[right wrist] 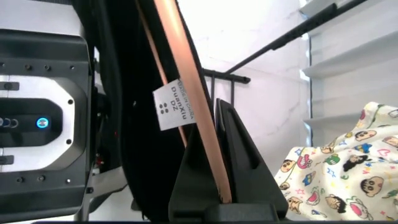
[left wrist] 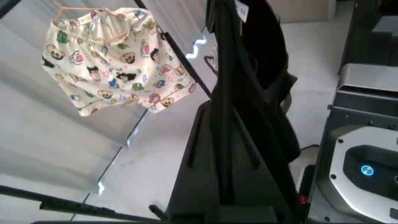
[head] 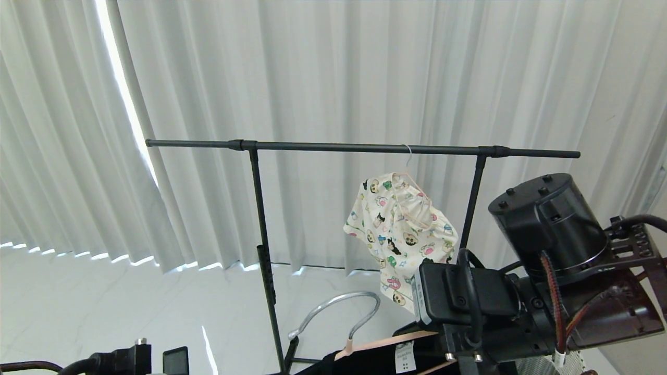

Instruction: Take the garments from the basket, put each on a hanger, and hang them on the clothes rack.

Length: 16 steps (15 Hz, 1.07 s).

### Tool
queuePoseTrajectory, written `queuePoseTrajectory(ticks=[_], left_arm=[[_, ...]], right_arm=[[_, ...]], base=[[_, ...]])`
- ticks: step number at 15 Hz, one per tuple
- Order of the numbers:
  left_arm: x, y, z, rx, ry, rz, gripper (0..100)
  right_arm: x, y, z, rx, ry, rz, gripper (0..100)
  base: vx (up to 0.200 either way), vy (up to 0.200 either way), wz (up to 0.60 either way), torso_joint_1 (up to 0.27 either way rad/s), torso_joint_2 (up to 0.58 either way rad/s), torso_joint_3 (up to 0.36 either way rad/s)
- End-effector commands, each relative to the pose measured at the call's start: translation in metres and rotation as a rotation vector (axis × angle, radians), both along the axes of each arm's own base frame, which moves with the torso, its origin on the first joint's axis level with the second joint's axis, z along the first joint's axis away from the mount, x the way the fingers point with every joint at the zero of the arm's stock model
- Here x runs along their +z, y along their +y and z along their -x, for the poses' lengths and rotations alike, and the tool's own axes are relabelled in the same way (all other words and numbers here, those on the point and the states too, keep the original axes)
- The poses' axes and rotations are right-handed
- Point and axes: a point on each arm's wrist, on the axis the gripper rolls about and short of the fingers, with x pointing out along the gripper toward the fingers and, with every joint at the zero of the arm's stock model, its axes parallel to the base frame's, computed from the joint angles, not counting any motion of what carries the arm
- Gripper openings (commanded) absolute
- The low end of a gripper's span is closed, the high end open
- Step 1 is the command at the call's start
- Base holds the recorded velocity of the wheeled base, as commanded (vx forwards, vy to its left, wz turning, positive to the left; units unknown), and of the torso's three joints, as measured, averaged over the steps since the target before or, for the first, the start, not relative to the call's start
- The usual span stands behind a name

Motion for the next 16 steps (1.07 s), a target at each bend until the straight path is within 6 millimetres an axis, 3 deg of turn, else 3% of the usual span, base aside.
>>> queuePoseTrajectory(ticks=[1,5,8,12,16], left_arm=[[0.002,0.000,-0.002,0.019,-0.004,0.006,100],[0.008,0.018,-0.004,0.126,-0.041,0.050,100],[-0.011,0.043,-0.004,0.262,-0.019,0.023,100],[-0.039,0.060,-0.012,0.437,0.098,-0.041,100],[-0.045,0.054,-0.028,0.478,0.171,-0.087,100]], right_arm=[[0.008,-0.010,0.003,-0.013,-0.020,-0.024,0],[0.015,-0.048,-0.011,-0.123,-0.082,-0.038,0],[0.024,-0.069,-0.017,-0.196,-0.121,-0.066,0],[0.039,-0.083,-0.004,-0.165,-0.150,-0.135,0],[0.045,-0.086,0.011,-0.102,-0.185,-0.166,0]], base=[[0.000,0.000,0.00,0.000,0.00,0.000],[0.000,0.000,0.00,0.000,0.00,0.000],[0.000,0.000,0.00,0.000,0.00,0.000],[0.000,0.000,0.00,0.000,0.00,0.000],[0.000,0.000,0.00,0.000,0.00,0.000]])
